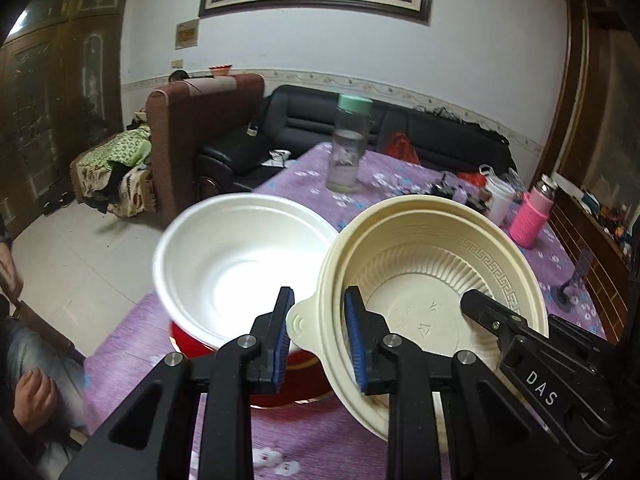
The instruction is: Organize plates and bowls
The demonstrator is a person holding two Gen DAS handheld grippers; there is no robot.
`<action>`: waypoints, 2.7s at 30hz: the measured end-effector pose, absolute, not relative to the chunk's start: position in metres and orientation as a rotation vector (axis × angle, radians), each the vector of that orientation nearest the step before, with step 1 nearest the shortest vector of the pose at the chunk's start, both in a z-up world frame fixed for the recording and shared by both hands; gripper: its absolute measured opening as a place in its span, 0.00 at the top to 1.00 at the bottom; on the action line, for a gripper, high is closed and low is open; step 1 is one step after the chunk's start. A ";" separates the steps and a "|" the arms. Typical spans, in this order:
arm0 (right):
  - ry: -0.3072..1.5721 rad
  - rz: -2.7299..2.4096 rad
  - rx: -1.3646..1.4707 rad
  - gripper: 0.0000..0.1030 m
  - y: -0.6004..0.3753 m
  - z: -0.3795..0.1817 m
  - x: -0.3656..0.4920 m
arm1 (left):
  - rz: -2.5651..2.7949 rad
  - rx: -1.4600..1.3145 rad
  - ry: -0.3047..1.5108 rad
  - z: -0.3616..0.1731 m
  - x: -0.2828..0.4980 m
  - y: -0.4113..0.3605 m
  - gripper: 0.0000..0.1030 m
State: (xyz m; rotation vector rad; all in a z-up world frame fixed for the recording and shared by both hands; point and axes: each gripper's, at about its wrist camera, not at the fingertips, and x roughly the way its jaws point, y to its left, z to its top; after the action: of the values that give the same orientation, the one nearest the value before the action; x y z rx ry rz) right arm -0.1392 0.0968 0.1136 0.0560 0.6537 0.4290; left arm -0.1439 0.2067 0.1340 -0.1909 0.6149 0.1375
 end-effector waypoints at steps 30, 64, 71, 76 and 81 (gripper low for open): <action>0.787 0.541 -0.029 0.86 0.214 0.100 -0.069 | 0.339 -0.166 0.685 0.125 -0.094 0.303 0.70; 0.633 0.508 0.028 0.27 0.208 0.113 -0.077 | 0.327 -0.422 0.499 0.145 -0.164 0.334 0.24; 0.666 0.513 -0.017 0.13 0.216 0.107 -0.077 | 0.318 -0.426 0.485 0.148 -0.168 0.329 0.22; 0.606 0.493 0.033 0.13 0.199 0.114 -0.084 | 0.360 -0.369 0.441 0.155 -0.177 0.319 0.20; 0.524 0.455 0.075 0.13 0.173 0.131 -0.103 | 0.473 -0.273 0.331 0.163 -0.193 0.297 0.04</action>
State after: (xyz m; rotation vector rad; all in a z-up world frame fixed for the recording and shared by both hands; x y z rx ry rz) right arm -0.1034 0.1731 0.1306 0.0754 0.5235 0.4553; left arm -0.1926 0.2965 0.1628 -0.2731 0.3312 0.4727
